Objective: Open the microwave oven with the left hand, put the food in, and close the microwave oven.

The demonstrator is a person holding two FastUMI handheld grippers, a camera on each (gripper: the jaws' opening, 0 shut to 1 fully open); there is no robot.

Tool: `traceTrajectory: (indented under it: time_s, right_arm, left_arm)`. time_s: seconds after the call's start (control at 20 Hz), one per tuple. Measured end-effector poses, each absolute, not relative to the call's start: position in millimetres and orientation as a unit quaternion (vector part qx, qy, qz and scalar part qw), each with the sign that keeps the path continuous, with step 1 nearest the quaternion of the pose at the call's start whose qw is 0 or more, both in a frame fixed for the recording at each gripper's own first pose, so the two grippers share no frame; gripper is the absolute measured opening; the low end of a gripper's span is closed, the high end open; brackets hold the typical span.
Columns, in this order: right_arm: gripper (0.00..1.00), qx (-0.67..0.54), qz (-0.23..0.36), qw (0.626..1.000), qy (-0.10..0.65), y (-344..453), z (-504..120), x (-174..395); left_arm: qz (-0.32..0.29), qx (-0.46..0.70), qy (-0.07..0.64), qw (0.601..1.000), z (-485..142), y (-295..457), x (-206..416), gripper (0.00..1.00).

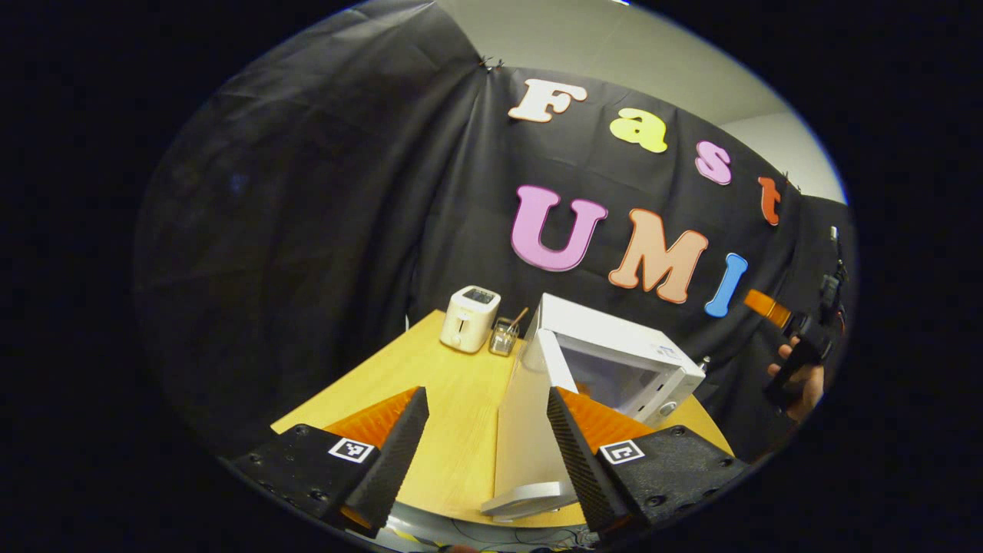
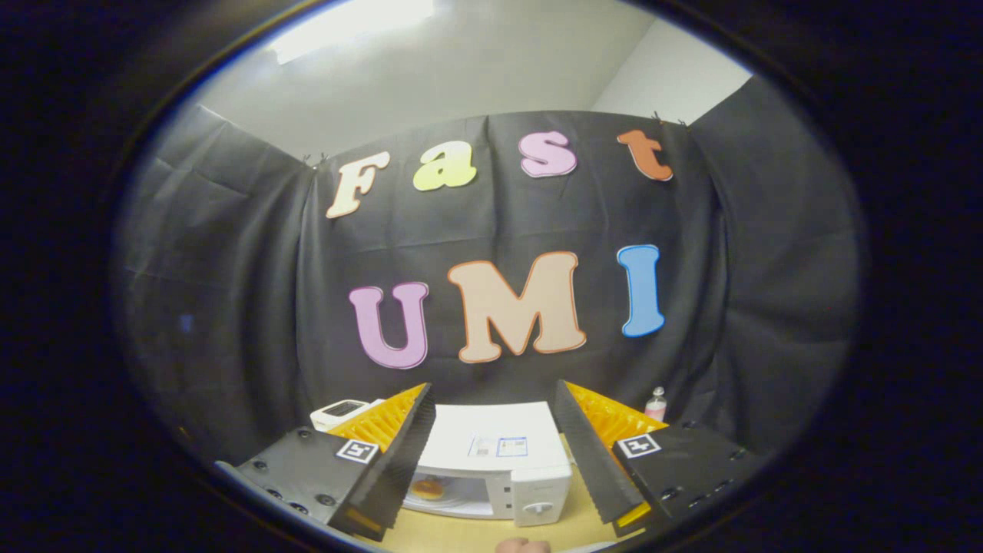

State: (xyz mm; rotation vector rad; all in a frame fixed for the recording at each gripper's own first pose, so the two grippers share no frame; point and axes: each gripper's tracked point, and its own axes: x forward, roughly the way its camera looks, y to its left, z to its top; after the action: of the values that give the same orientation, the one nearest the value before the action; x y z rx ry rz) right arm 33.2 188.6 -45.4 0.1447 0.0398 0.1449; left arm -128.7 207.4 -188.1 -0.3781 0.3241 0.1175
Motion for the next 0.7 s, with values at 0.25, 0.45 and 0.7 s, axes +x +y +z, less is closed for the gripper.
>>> traceTrajectory:
  time_s: [0.25, 0.45, 0.7]
  right_arm:
    - [0.9, 0.029, 0.068, 0.997, -0.013, 176, -18, 29]
    - [0.9, 0.021, 0.064, 0.997, -0.025, 165, 0, 24]
    - [0.9, 0.024, 0.057, 0.997, -0.039, 153, 21, 28]
  left_arm:
    - [0.066, -0.235, 0.235, 0.941, -254, 206, -132, 0.23]
    - [0.033, -0.285, 0.272, 0.919, -283, 181, -137, 0.0]
    - [0.031, -0.256, 0.339, 0.905, -331, 157, -147, 0.01]
